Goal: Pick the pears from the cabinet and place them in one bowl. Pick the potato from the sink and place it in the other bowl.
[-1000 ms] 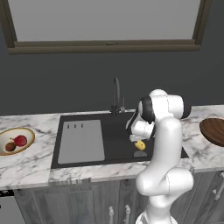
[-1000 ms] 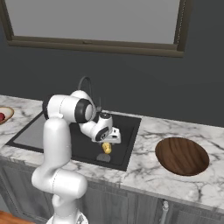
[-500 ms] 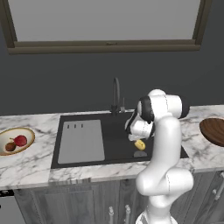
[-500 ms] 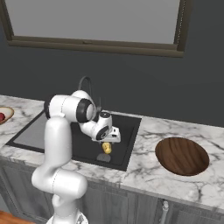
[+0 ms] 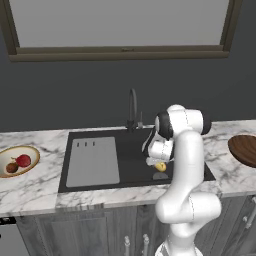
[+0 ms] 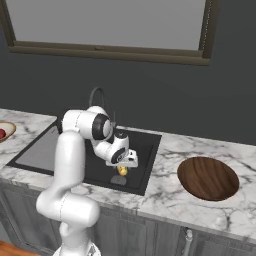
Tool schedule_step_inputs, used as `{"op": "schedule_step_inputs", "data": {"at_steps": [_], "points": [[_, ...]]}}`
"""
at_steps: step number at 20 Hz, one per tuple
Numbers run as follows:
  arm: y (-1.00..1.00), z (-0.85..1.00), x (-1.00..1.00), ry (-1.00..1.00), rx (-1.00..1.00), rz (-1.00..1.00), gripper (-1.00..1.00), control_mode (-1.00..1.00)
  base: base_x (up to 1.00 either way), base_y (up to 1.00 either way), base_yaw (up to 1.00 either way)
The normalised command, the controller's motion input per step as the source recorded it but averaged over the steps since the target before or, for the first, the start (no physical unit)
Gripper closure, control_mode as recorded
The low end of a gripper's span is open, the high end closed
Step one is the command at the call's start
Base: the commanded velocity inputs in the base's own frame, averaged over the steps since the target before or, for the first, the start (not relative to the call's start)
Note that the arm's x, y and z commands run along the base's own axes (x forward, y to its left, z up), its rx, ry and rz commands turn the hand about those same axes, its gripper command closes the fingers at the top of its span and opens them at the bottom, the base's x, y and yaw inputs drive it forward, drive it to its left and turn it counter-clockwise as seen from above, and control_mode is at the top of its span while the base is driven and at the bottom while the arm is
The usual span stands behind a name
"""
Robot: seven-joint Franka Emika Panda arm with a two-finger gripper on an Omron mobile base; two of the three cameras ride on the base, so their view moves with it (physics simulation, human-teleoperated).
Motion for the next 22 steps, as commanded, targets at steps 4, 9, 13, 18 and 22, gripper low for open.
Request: {"op": "schedule_step_inputs", "data": {"at_steps": [4, 9, 13, 18, 22], "points": [[0.00, -0.04, 0.01, 0.00, 0.00, 0.00, -1.00, -1.00, 0.00, 0.00, 0.00], [0.00, 0.00, 0.00, 0.00, 0.00, 0.00, 1.00, -1.00, 0.00, 0.00, 0.00], [0.00, 0.00, 0.00, 0.00, 0.00, 0.00, 1.00, -1.00, 0.00, 0.00, 0.00], [0.00, 0.00, -0.13, 0.00, 0.01, 0.00, 1.00, -1.00, 0.00, 0.00, 0.00], [0.02, 0.74, -0.23, 0.00, 0.01, 0.01, 1.00, -1.00, 0.00, 0.00, 0.00]]}}
